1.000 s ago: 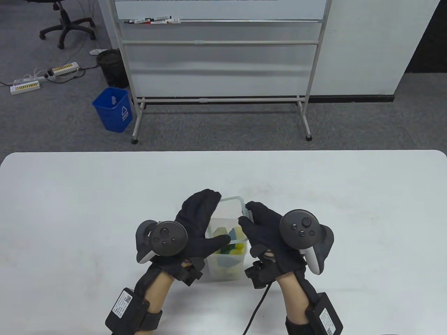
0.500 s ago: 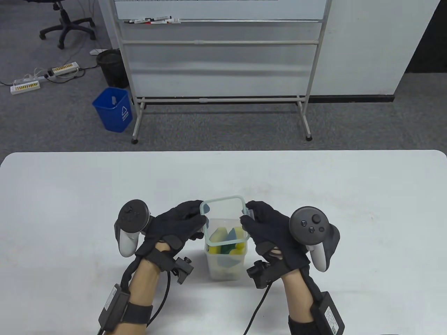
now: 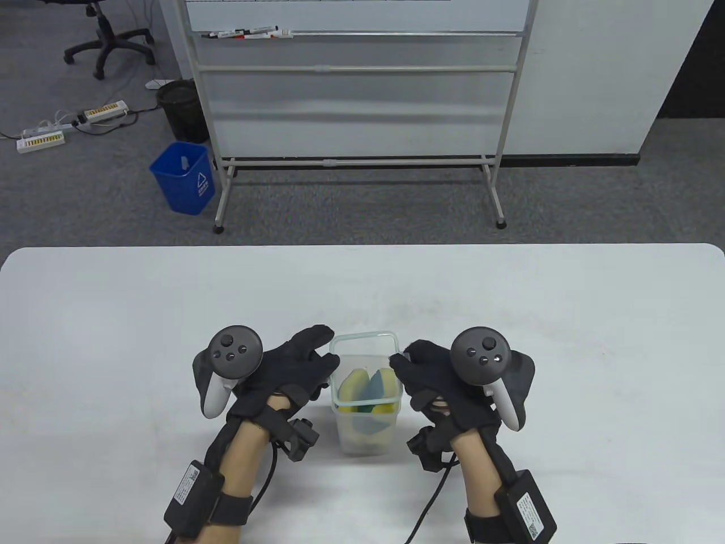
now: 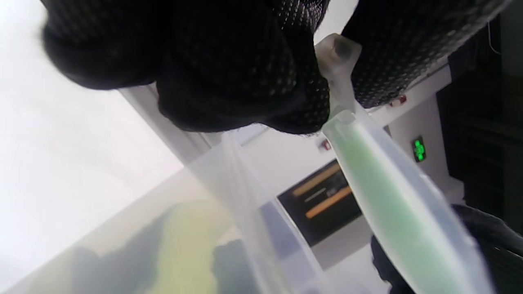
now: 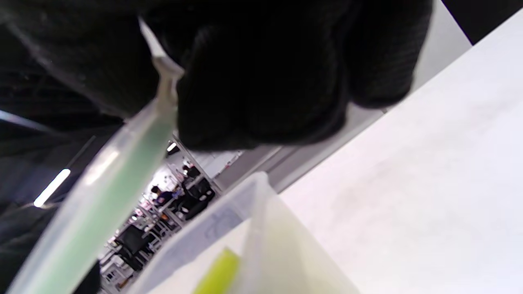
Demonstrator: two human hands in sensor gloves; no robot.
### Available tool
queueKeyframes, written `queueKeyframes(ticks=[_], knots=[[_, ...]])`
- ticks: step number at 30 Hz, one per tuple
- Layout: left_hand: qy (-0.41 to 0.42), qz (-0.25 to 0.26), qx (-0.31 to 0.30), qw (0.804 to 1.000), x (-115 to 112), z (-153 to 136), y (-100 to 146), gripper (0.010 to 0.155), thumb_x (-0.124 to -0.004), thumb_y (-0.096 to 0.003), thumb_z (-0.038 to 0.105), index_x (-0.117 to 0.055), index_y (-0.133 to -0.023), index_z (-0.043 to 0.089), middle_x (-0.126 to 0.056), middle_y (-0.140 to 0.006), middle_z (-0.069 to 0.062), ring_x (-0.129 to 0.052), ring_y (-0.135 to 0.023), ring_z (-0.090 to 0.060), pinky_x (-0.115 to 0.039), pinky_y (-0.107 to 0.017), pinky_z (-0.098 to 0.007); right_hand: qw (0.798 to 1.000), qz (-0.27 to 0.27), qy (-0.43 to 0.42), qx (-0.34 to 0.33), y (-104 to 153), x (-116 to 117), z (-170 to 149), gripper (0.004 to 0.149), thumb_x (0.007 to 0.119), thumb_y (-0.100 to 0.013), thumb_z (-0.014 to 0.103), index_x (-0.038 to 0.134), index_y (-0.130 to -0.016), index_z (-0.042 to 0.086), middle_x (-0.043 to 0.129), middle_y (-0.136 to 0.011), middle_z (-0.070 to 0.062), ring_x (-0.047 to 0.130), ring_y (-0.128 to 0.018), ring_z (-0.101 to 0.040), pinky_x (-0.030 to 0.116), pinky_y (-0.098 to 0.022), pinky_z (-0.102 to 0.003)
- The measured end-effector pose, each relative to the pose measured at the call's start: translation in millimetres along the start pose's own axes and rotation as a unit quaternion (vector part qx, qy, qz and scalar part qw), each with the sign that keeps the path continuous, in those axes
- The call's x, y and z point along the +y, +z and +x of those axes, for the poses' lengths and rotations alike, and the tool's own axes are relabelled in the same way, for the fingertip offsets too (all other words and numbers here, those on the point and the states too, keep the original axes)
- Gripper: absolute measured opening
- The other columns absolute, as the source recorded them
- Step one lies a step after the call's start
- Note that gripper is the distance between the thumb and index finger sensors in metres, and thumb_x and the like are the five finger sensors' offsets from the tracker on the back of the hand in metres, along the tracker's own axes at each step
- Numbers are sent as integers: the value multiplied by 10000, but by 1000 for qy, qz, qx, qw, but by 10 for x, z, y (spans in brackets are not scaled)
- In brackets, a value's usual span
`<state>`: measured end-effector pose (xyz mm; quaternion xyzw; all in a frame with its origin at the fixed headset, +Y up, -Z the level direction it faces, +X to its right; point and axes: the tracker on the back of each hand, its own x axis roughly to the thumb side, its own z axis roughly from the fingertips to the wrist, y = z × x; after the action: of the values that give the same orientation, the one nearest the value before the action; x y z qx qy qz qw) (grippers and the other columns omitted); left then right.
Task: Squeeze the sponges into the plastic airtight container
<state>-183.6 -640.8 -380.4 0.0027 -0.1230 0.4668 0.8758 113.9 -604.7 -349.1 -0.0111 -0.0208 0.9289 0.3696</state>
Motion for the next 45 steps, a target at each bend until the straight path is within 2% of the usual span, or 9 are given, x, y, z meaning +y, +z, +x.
queueKeyframes(ticks=[8, 19, 29, 35, 40, 43, 45], knots=[[-42, -10, 13, 999, -60, -23, -17, 706, -879, -433, 494, -673, -998, 123, -1045, -485, 11, -1052, -265, -114, -952, -255, -336, 999, 23, 41, 24, -52, 80, -50, 511, 877, -430, 548, 1000, -683, 122, 1038, -407, 17, 1019, -298, -183, 839, -477, -451], [-40, -12, 27, 999, -100, -91, -38, 683, -872, -437, 496, -699, -982, 123, -1050, -461, 20, -1054, -248, -113, -953, -244, -336, 995, 56, 74, 46, -107, 171, -99, 523, 857, -438, 567, 1008, -671, 124, 1040, -398, 10, 1017, -293, -192, 834, -484, -454], [-36, -26, 37, 998, -114, -111, -43, 668, -864, -442, 492, -709, -978, 125, -1052, -465, 22, -1057, -257, -117, -953, -252, -340, 993, 82, 71, 56, -130, 200, -130, 531, 840, -449, 564, 998, -690, 118, 1039, -419, 4, 1019, -311, -199, 827, -496, -462], [-13, -40, 46, 998, -135, -149, -45, 645, -853, -450, 491, -725, -970, 130, -1052, -478, 23, -1061, -277, -125, -953, -270, -347, 989, 132, 20, 61, -179, 224, -220, 527, 809, -471, 529, 970, -741, 106, 1040, -474, -13, 1025, -363, -219, 808, -522, -481], [-5, -43, 53, 998, -159, -144, -38, 610, -847, -457, 480, -746, -961, 151, -1045, -567, -8, -1071, -396, -179, -940, -361, -395, 978, 190, -49, 66, -252, 267, -364, 530, 795, -481, 521, 942, -782, 110, 1037, -530, -27, 1026, -422, -239, 781, -557, -502], [-15, -51, 61, 997, -156, -128, -37, 619, -837, -466, 484, -718, -985, 169, -1000, -701, -38, -1042, -528, -230, -902, -456, -442, 978, 193, -51, 66, -253, 268, -377, 541, 793, -482, 527, 930, -805, 115, 1032, -563, -32, 1022, -455, -252, 765, -575, -514], [-27, -41, 60, 997, -149, -112, -24, 659, -838, -466, 493, -670, -1015, 170, -943, -821, -77, -1006, -645, -273, -864, -526, -484, 981, 180, -31, 68, -231, 248, -350, 575, 798, -482, 541, 888, -877, 133, 1019, -652, -49, 1012, -536, -273, 736, -606, -530]])
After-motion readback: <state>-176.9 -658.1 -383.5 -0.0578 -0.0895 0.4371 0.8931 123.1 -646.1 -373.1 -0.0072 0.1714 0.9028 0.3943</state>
